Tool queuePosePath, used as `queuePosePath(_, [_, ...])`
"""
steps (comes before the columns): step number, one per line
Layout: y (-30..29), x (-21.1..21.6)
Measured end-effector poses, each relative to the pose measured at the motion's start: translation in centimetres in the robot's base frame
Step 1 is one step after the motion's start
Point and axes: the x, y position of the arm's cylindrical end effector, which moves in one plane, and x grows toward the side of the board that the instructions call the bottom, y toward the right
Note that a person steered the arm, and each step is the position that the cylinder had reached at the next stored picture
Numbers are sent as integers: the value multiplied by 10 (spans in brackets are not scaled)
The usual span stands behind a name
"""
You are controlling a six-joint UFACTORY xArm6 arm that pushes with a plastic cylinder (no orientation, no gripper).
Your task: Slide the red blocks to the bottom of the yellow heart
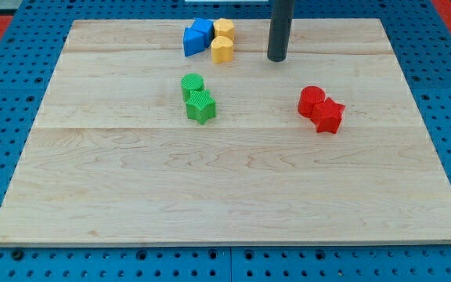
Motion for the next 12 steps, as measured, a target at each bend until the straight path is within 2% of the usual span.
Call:
queuePosePath(1, [-57,-2])
queuePosePath(2, [-78,-39])
queuePosePath(3, [-5,-19])
queuePosePath(4, [52,-18])
queuePosePath(5, [103,18])
queuePosePath(6, [156,81])
queuePosePath(7, [178,134])
queuePosePath(8, [160,196])
queuePosePath(10, [83,183])
queuePosePath(12, [85,147])
